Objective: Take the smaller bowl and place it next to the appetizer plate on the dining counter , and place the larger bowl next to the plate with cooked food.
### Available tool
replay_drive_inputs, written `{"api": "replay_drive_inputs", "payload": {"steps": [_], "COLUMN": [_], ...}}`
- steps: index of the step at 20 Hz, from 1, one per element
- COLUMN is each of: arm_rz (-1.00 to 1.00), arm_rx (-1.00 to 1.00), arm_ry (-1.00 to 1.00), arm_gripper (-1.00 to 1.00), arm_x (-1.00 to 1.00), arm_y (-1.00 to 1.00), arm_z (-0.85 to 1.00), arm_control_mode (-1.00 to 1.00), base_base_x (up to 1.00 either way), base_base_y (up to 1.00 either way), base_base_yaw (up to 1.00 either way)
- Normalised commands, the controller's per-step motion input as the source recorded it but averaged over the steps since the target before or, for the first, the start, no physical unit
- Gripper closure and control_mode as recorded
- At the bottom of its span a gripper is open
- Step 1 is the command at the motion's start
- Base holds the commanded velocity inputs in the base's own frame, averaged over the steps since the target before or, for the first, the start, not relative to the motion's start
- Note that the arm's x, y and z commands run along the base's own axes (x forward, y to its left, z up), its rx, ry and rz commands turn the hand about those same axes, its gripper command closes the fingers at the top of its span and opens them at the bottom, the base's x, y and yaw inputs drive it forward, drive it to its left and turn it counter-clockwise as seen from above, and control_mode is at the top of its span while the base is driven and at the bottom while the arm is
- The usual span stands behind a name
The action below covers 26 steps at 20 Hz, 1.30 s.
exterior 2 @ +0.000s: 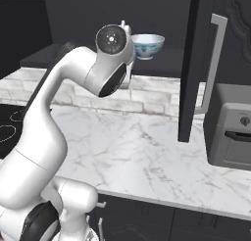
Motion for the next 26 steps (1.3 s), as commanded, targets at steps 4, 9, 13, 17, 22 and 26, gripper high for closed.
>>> {"api": "replay_drive_inputs", "payload": {"steps": [4,9,13,17,22,26], "arm_rz": [0.02,0.07,0.06,0.02,0.00,0.00], "arm_rx": [0.01,0.02,0.01,0.02,0.00,0.00], "arm_ry": [-0.01,0.00,0.00,0.00,0.02,0.01], "arm_gripper": [-1.00,-1.00,-1.00,-1.00,-1.00,-1.00], "arm_x": [0.35,0.36,0.57,0.56,0.59,0.66], "arm_y": [-0.02,-0.16,-0.02,-0.19,-0.07,-0.02], "arm_z": [0.06,0.04,0.00,0.01,0.00,0.00], "arm_control_mode": [-1.00,-1.00,-1.00,-1.00,-1.00,-1.00], "base_base_x": [0.00,0.00,0.00,0.00,0.00,0.00], "base_base_y": [0.00,0.00,0.00,0.00,0.00,0.00], "base_base_yaw": [0.00,0.00,0.00,0.00,0.00,0.00]}}
